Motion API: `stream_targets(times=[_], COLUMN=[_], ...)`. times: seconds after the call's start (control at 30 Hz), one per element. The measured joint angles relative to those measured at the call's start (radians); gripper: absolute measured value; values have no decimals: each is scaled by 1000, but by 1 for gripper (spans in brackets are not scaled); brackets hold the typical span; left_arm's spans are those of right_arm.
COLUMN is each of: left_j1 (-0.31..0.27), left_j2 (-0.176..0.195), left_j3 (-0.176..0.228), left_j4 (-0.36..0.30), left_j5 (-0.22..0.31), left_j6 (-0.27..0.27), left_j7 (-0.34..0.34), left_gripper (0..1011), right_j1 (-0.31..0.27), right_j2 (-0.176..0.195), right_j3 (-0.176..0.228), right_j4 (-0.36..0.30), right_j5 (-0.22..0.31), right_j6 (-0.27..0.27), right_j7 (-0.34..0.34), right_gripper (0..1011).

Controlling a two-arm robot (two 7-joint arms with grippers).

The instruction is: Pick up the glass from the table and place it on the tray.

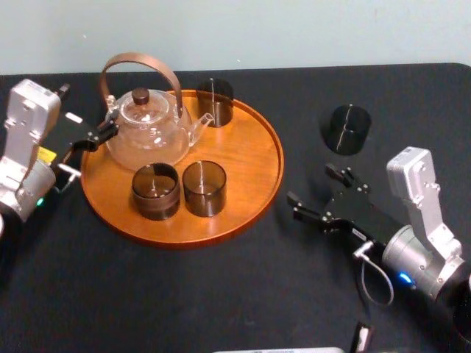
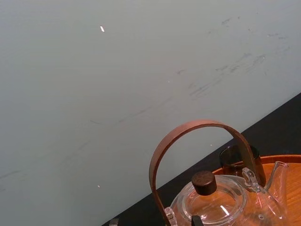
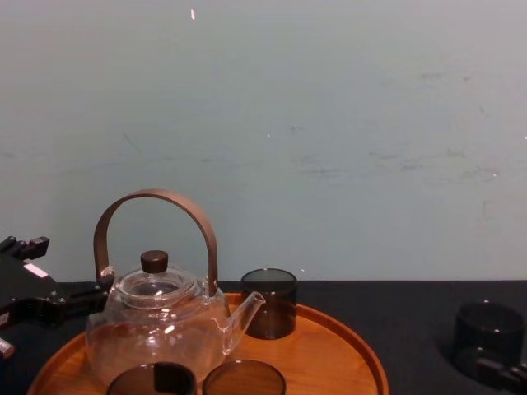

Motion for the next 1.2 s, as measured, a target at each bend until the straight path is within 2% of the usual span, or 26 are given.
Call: stream_targets(times=[0.3, 0.5, 0.73, 1.2], left_j1=[0, 0, 0, 0], left_j2=[0, 0, 0, 0], left_j3=[0, 0, 0, 0], left_j4=[0, 0, 0, 0], left_j5=[0, 0, 0, 0], left_j6=[0, 0, 0, 0], left_j7=[0, 0, 0, 0], left_gripper=[1001, 1001, 1001, 1001], right_j1=[-27, -20, 38, 157], right_j2=[5, 5, 3, -7], right_j3=[59, 89, 109, 107], right_j4=[-11, 3, 61, 190], right_j5=[25, 43, 63, 63], right_j6=[16, 31, 49, 51], right_j7=[-20, -24, -12, 5], right_gripper=[1003, 1003, 1002, 1003])
